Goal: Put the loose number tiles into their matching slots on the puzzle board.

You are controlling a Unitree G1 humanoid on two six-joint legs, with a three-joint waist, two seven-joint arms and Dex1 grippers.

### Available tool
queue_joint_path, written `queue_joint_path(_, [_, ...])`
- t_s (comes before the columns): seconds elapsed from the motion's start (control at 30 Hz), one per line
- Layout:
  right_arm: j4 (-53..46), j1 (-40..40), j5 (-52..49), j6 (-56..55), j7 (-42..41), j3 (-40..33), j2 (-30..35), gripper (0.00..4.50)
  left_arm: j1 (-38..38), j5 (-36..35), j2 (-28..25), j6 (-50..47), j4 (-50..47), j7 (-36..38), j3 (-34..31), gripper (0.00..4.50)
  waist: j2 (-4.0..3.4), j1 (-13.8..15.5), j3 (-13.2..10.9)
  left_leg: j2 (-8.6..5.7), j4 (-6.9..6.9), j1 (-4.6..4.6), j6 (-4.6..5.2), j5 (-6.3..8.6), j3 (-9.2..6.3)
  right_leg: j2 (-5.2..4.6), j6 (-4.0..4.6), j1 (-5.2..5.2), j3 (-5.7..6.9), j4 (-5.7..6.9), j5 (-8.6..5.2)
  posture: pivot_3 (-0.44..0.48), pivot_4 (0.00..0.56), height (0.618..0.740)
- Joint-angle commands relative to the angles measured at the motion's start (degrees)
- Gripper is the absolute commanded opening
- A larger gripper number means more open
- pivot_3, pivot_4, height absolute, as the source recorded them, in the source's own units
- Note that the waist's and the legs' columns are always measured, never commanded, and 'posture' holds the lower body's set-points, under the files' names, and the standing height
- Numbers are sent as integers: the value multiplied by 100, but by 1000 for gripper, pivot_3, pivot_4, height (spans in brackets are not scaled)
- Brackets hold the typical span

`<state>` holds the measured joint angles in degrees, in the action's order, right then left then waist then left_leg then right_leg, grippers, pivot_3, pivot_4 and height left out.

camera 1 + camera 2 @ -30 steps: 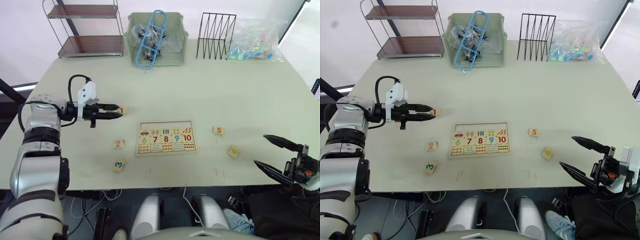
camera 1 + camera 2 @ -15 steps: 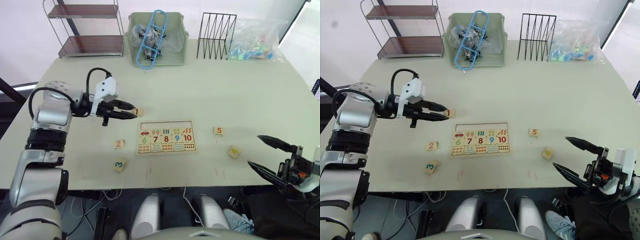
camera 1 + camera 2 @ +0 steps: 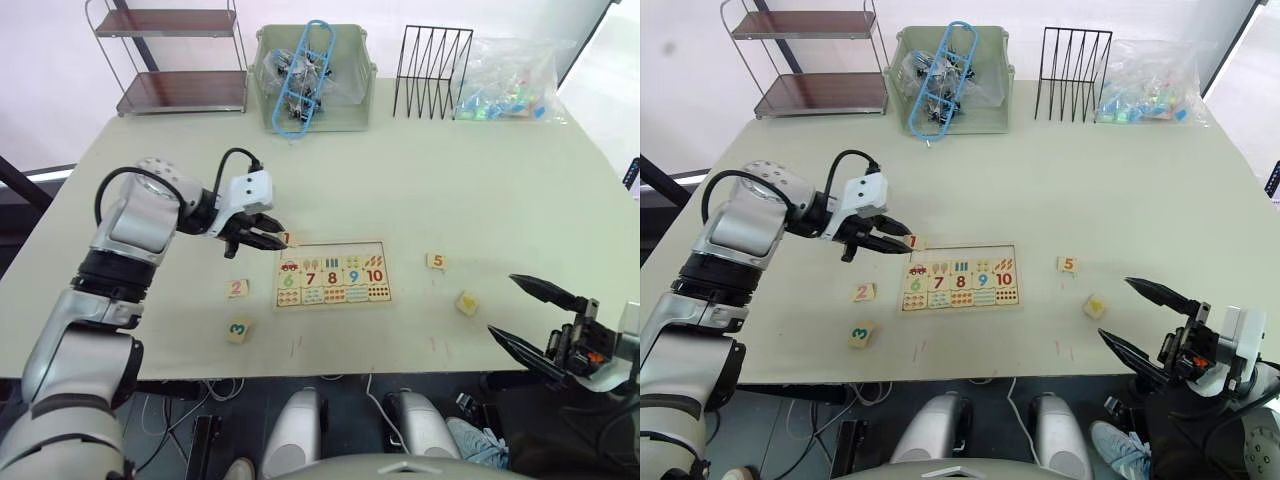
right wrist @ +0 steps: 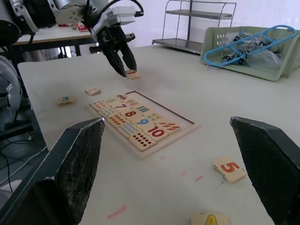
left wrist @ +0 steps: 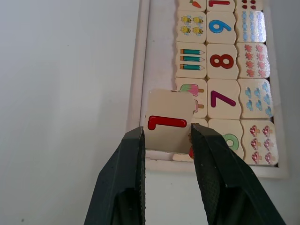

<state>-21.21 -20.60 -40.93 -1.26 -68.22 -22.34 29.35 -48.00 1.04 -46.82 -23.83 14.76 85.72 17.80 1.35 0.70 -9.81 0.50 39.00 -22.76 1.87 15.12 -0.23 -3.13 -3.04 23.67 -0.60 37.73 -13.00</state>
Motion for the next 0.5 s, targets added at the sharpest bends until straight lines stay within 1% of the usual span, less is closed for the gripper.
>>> queue_joint_path(0.03, [-60, -46, -29, -169, -5, -37, -32, 4500, -183, 174, -37, -207, -211, -70, 131, 943, 0, -4, 0, 0, 0, 0, 0, 0, 0, 1, 0, 0, -1, 0, 0, 0, 150, 740])
queue_joint_path(0.3, [47, -149, 48, -313, -23, -74, -17, 4500, -328, 531, 49, -562, -51, -270, 468, 943, -1, -3, 0, 2, 0, 0, 0, 0, 0, 4, 1, 1, -2, 0, 0, 0, 150, 740])
queue_joint_path(0.5, [153, -116, 51, -384, -69, -86, 2, 4500, -267, 636, 67, -417, -2, -327, 589, 943, -1, -3, -1, 2, 0, 0, 0, 0, 1, 3, 1, 1, -3, 0, 0, 0, 150, 740])
